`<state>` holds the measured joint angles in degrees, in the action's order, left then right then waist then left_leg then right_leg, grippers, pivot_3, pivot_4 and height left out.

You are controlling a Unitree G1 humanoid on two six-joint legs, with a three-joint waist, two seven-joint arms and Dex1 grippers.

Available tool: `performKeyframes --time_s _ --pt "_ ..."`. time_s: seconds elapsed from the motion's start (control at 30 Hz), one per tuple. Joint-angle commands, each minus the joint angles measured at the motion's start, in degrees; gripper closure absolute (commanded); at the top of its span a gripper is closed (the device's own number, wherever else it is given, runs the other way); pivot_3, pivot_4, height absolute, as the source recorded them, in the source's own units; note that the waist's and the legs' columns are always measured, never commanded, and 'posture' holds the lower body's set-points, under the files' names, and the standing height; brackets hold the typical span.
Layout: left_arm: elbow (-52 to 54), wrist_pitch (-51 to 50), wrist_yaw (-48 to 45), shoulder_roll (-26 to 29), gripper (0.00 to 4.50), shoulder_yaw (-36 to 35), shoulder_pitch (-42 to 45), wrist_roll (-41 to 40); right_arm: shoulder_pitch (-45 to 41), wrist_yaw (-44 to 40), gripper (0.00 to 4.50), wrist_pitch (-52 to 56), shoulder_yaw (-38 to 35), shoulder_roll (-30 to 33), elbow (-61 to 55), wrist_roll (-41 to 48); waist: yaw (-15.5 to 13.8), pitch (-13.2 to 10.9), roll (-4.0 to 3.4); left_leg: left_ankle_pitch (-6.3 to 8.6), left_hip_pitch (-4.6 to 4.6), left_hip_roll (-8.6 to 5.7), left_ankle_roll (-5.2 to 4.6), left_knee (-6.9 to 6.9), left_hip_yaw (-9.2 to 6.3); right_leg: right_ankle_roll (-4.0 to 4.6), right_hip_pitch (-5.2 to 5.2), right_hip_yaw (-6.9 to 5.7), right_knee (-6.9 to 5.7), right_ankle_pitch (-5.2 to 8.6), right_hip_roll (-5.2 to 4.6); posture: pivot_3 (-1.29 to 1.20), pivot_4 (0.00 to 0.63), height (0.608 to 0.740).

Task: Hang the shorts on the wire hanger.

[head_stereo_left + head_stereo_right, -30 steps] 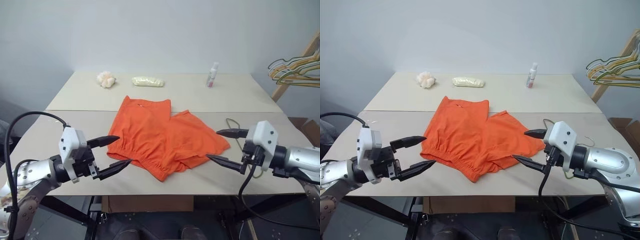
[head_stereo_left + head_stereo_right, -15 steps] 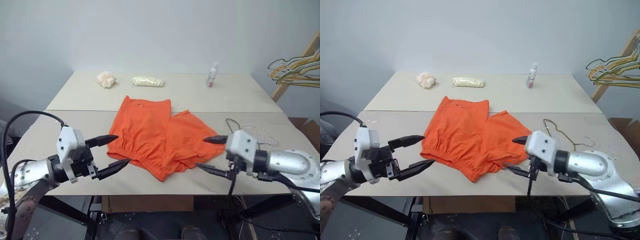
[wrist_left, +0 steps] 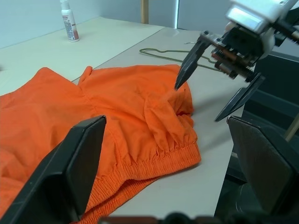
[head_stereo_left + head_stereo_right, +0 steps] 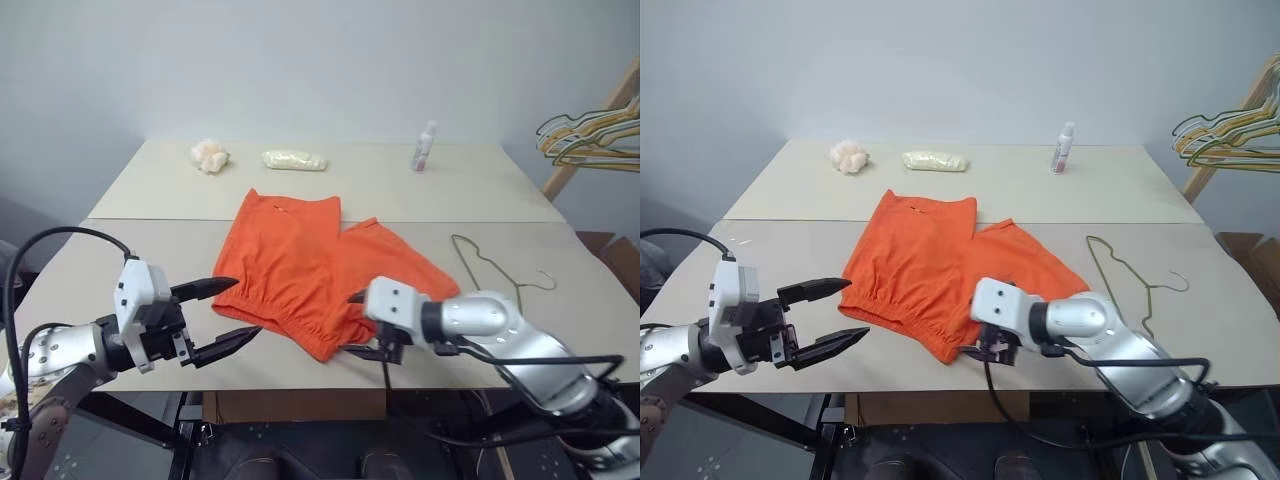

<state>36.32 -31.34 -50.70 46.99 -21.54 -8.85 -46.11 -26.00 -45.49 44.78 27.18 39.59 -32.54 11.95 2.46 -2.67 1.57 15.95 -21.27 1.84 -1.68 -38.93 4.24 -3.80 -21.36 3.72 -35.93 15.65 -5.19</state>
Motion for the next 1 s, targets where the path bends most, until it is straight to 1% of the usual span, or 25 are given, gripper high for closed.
performKeyframes --time_s 0.03,0.2,0.27,0.37,0.43,0.47,0.5,0.57,0.67,0.7,0.77,0.8,0.87,0.93,0.97,1.0 --pt "0.96 0.15 0.13 0.57 0.00 -1.27 0.47 -0.53 -4.07 1.72 0.05 4.33 5.57 -3.74 2.44 -3.43 0.00 0.00 -0.01 0.00 0.00 -0.01 0.00 0.01 0.00 0.01 0.00 0.00 -0.01 0.00 -0.01 -0.03 0.046 0.740" --pt "0.71 0.33 0.04 0.58 0.00 -1.11 0.60 -0.36 -7.51 3.31 0.05 6.87 12.75 -8.02 8.56 -8.33 -0.05 -0.01 -0.02 -0.01 -0.08 -0.02 0.02 0.00 0.01 0.03 -0.11 -0.01 -0.07 0.01 -0.02 -0.03 0.043 0.740" --pt "0.45 0.49 -0.03 0.50 0.00 -0.93 0.79 -0.22 -8.24 3.56 0.42 6.33 14.76 -8.74 10.81 -10.39 -0.02 -0.01 -0.02 -0.03 -0.12 -0.02 0.06 0.00 0.02 0.04 -0.21 -0.02 -0.10 0.01 -0.03 -0.03 0.039 0.740" --pt "0.30 0.88 -0.07 0.22 0.00 -0.59 0.84 0.14 -8.38 3.09 1.26 5.13 15.56 -8.85 12.41 -11.86 0.00 0.01 0.00 -0.06 -0.37 -0.03 0.11 -0.01 0.04 0.05 -0.71 -0.02 -0.19 0.02 -0.03 -0.03 0.035 0.740" --pt "0.29 1.08 0.01 0.04 0.00 -0.38 0.87 0.32 -8.26 2.70 1.97 4.73 15.56 -8.73 12.77 -12.52 0.03 0.02 0.00 -0.15 -0.71 -0.04 0.25 -0.01 0.03 0.06 -0.83 -0.02 -0.28 0.01 -0.02 -0.04 0.031 0.740" --pt "0.27 1.13 0.04 -0.01 0.00 -0.29 0.92 0.38 -8.19 2.46 2.23 4.54 15.48 -8.56 12.87 -12.70 0.03 0.02 0.00 -0.16 -0.74 -0.04 0.27 0.00 0.02 0.06 -0.86 -0.02 -0.28 0.01 0.00 -0.04 0.031 0.740" --pt "0.27 1.19 0.07 -0.08 0.00 -0.16 0.99 0.48 -8.08 2.01 2.60 4.14 15.35 -8.13 12.91 -12.87 0.03 0.02 0.00 -0.16 -0.76 -0.03 0.28 0.00 0.01 0.06 -0.87 -0.02 -0.28 0.01 0.02 -0.04 0.028 0.740" --pt "0.19 1.30 0.10 -0.22 0.00 0.11 1.22 0.69 -7.96 0.61 3.23 2.85 14.78 -6.58 12.90 -13.09 0.04 0.02 0.00 -0.16 -0.78 -0.03 0.28 0.00 0.02 0.07 -0.88 -0.03 -0.27 0.01 0.02 -0.04 0.027 0.740" --pt "-0.31 1.33 0.05 -0.35 0.00 0.50 1.96 1.08 -7.96 -3.15 4.17 -3.25 13.21 -1.82 13.53 -13.52 -0.16 0.02 0.00 -0.16 -0.78 -0.06 0.28 -0.01 0.02 0.06 -0.85 -0.06 -0.25 0.01 -0.01 -0.04 0.027 0.740" --pt "-0.42 1.37 0.02 -0.40 0.00 0.62 2.13 1.19 -7.77 -5.45 4.40 -10.03 11.60 0.95 14.81 -13.33 -0.26 0.02 0.00 -0.16 -0.78 -0.07 0.27 -0.01 0.01 0.06 -0.83 -0.10 -0.23 0.01 -0.02 -0.04 0.027 0.740" --pt "-0.58 1.36 0.01 -0.48 0.00 0.86 2.48 1.35 -7.48 -8.43 4.46 -19.46 9.17 4.14 17.12 -12.87 -0.14 0.02 0.01 -0.16 -0.81 -0.08 0.27 -0.03 0.02 0.06 -0.82 -0.13 -0.18 0.01 -0.02 -0.04 0.025 0.740" --pt "-0.64 1.39 0.02 -0.56 0.00 1.09 2.66 1.45 -8.25 -10.01 4.46 -26.89 7.79 6.35 20.33 -13.35 -0.02 0.02 0.01 -0.16 -0.81 -0.07 0.27 -0.02 0.02 0.06 -0.82 -0.13 -0.19 0.01 -0.01 -0.05 0.025 0.740" --pt "-0.64 1.49 0.06 -0.75 0.00 1.56 2.92 1.65 -10.56 -12.40 4.46 -43.27 6.18 9.98 28.68 -15.76 0.13 0.02 0.01 -0.16 -0.81 -0.07 0.27 -0.01 0.05 0.06 -0.82 -0.12 -0.17 0.01 0.01 -0.05 0.024 0.740" --pt "-0.78 1.55 0.00 -0.87 0.00 1.96 3.24 1.82 -13.67 -12.93 4.46 -59.41 5.65 11.70 38.45 -18.83 0.64 0.02 0.00 -0.16 -0.77 -0.06 0.27 -0.02 0.13 0.06 -0.82 -0.08 -0.19 0.01 0.02 -0.05 0.021 0.740" --pt "-0.88 1.54 -0.01 -0.92 0.00 2.13 3.43 1.91 -14.87 -12.89 4.46 -65.06 5.50 11.71 42.33 -19.83 0.82 0.02 0.00 -0.17 -0.74 -0.05 0.27 -0.02 0.25 0.06 -0.80 -0.08 -0.20 0.01 0.02 -0.06 0.020 0.740" --pt "-1.02 1.56 -0.03 -0.97 0.00 2.40 3.72 2.01 -17.16 -11.67 4.46 -69.95 5.96 11.63 47.71 -22.73 1.08 0.02 0.00 -0.17 -0.74 -0.05 0.27 0.00 0.31 0.06 -0.80 -0.07 -0.19 0.01 0.03 -0.06 0.020 0.740"
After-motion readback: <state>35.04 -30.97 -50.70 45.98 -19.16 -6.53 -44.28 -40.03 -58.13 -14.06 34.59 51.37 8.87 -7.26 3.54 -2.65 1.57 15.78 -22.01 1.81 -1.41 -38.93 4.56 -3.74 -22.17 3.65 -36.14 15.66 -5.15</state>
